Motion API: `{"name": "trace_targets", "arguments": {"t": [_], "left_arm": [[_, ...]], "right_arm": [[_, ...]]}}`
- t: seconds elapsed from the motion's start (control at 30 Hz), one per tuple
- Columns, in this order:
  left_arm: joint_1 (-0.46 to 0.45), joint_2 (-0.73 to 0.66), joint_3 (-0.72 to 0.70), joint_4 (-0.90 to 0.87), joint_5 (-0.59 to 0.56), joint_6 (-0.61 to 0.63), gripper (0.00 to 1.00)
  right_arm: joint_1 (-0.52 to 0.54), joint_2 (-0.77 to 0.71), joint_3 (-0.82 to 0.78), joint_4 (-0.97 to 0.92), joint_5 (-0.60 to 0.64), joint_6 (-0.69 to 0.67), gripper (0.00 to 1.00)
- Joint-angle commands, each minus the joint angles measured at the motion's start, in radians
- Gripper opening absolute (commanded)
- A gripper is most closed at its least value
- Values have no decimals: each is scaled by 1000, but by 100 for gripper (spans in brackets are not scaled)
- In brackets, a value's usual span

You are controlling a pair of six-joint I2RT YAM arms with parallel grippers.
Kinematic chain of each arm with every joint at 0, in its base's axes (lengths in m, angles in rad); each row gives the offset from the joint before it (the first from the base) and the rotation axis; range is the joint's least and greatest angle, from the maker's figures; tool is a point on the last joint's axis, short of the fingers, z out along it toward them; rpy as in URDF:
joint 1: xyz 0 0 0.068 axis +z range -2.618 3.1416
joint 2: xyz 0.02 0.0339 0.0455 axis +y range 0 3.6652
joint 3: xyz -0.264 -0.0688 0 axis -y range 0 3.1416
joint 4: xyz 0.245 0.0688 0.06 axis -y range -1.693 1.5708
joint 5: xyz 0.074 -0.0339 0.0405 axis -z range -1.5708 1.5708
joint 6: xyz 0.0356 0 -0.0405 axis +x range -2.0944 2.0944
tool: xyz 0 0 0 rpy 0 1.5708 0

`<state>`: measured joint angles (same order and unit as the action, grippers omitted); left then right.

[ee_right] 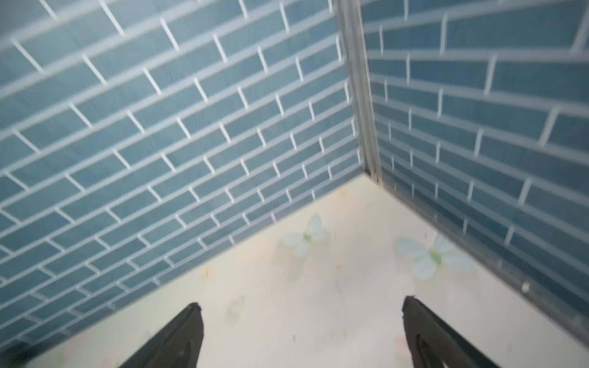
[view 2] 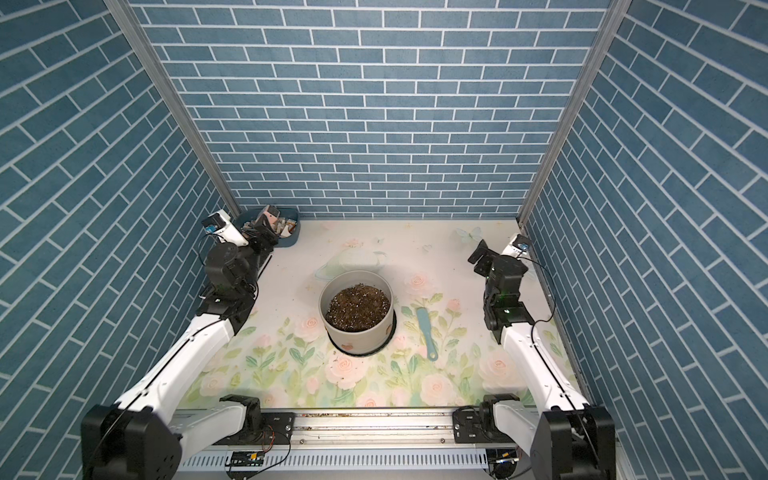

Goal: Scrub the dried mud off the ceramic pot
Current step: Pick up the brush from the center of the board.

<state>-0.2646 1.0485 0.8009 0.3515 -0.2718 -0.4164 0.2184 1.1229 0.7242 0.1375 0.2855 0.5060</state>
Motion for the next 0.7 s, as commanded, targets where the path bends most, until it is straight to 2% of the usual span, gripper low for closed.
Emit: {"name": "trace_targets", "arguments": {"t": [0.0,0.1,0.2,0.33,0.5,0.67], "left_arm": [[-200,-55,-76,-229,-7,-112,74],[-364,-81,-93,-264,-32,-135,62],[-459,-93,-102,-265,-68,-151,53],[-477,-102,-84,-254,-42,-159,44],[-476,-107,-91,-251,-17,-160,39],[-477,-137,-125,-270,-22,-168,40]], "right_arm": [[175,45,27,-470,-12,97,100],[299,34,9,-555,-12,108,97],[397,29,-43,-517,-59,105,87],[493,86,-97,-457,-72,139,76],[506,139,-145,-399,-132,147,65],[522,157,-179,-416,-111,162,64]]}}
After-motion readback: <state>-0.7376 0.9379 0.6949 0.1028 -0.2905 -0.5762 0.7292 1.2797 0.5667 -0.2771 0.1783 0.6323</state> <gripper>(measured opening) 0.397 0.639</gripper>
